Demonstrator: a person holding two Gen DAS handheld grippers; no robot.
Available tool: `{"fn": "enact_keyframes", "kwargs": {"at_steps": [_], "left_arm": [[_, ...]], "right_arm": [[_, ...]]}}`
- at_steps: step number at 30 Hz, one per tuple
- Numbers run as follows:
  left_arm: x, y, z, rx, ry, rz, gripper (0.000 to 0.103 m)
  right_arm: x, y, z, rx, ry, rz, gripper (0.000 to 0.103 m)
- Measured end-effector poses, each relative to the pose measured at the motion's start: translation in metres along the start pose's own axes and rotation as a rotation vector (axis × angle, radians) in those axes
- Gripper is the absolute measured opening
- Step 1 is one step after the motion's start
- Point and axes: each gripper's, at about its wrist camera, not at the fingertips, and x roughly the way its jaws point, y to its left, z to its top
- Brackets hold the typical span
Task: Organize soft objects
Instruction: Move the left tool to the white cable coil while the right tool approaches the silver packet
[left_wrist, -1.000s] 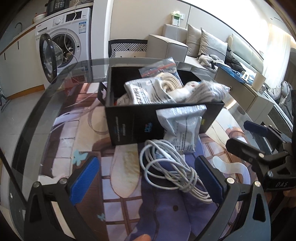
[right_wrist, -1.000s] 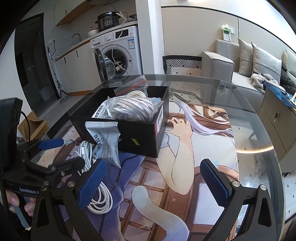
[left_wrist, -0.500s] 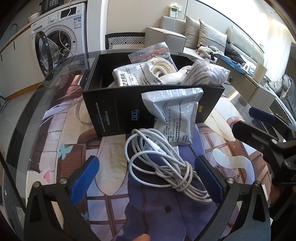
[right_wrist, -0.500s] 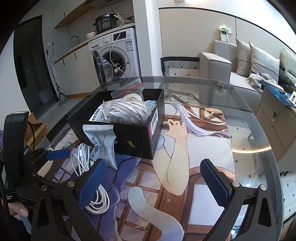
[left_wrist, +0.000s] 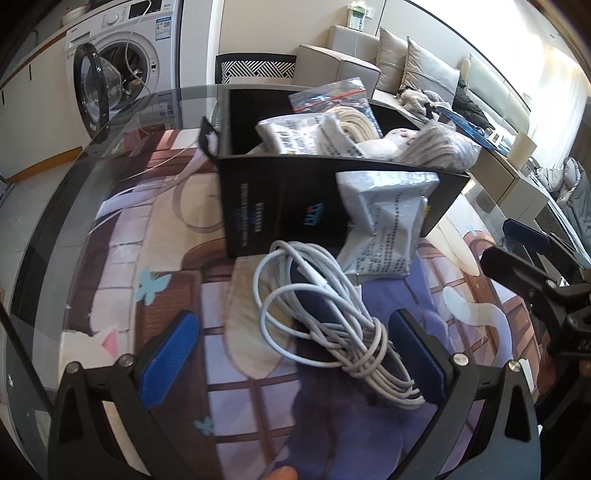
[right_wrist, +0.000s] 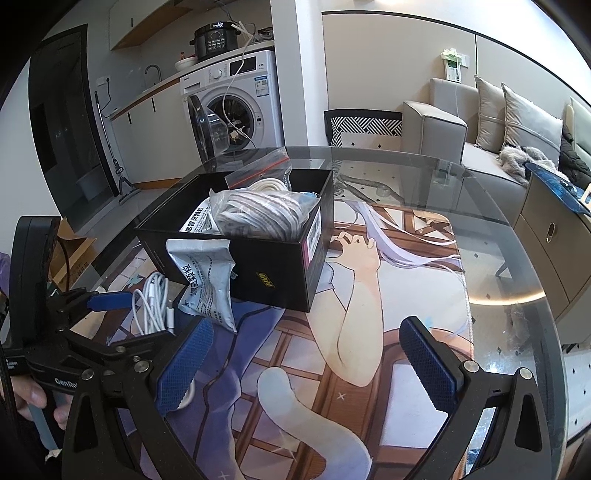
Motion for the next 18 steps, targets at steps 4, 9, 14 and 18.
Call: {"fn": "enact_keyframes", "kwargs": {"at_steps": [4,9,14,18], "left_arm": [[-0.004,0.007,-0.001,0.003,0.011,0.009,0.103],[-0.006,0.016,-0.003,-0.024,0.017,0.011,0.103],[-0.006,0.016,-0.003,-0.022,0.018,0.011,0.103],[-0.007,0.017,-0.005,-0.019,0.019,0.011,0.103]], "right_arm": [[0.002,0.001,-0.001,-0.004,0.008,0.001,0.103],[0.007,0.007,-0.003,-0.011,0.019,0.011,0.103],[0.018,0.015,-0.006,-0.020,0.050,0.015,0.103],[0.027,0.021,-0.008,-0.011,0.071,0.031,0.103]]}}
